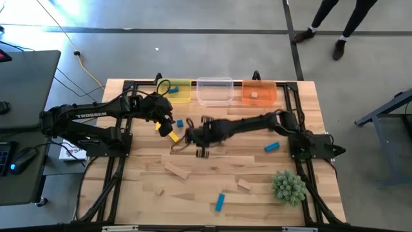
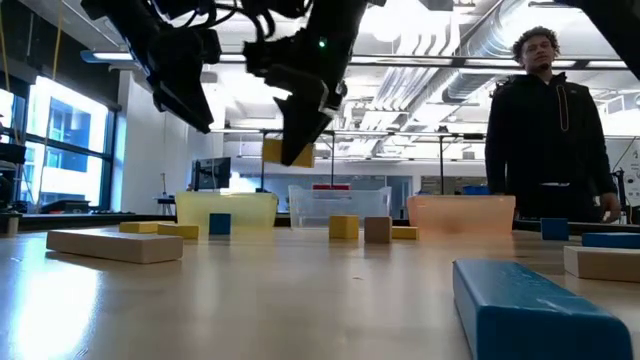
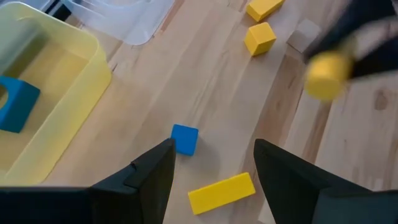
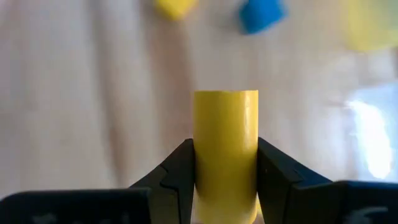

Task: Sort & place blocks by color
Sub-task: Put the yellow block into the transparent bin

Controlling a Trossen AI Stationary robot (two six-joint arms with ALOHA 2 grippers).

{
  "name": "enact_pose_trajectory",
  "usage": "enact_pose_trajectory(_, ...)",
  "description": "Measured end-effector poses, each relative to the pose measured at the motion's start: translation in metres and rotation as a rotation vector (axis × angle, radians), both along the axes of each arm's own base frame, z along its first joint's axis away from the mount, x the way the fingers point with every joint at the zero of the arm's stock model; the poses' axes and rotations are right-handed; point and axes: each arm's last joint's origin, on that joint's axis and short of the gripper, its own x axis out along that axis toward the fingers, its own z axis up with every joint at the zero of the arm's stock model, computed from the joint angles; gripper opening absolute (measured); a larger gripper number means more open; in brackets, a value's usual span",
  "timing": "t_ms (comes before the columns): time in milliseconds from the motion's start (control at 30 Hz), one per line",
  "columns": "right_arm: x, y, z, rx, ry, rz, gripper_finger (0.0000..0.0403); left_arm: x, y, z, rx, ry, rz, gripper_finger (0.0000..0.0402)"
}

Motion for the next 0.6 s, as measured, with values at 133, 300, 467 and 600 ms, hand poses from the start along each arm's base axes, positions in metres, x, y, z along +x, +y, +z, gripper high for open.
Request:
enact_pose_trajectory(133, -0.005, -0.036, 0.013, -0.056, -0.001, -0.027, 0.0105, 0.000, 0.001, 0.001, 0.012, -0.004, 0.008, 0.0209)
enact_pose_trajectory(300, -0.014, -0.090, 0.023, -0.103, 0.026, -0.034, 0.0105, 0.000, 0.001, 0.001, 0.005, -0.018, 0.065, 0.0209)
enact_pose_trajectory(467, -0.029, -0.151, 0.025, -0.109, 0.070, -0.015, 0.0105, 0.000, 0.002, 0.001, -0.051, -0.054, 0.176, 0.0209)
enact_pose_trajectory(600, -0.045, -0.197, 0.025, -0.073, 0.073, -0.012, 0.0105, 0.000, 0.002, 0.001, -0.098, -0.083, 0.245, 0.0209)
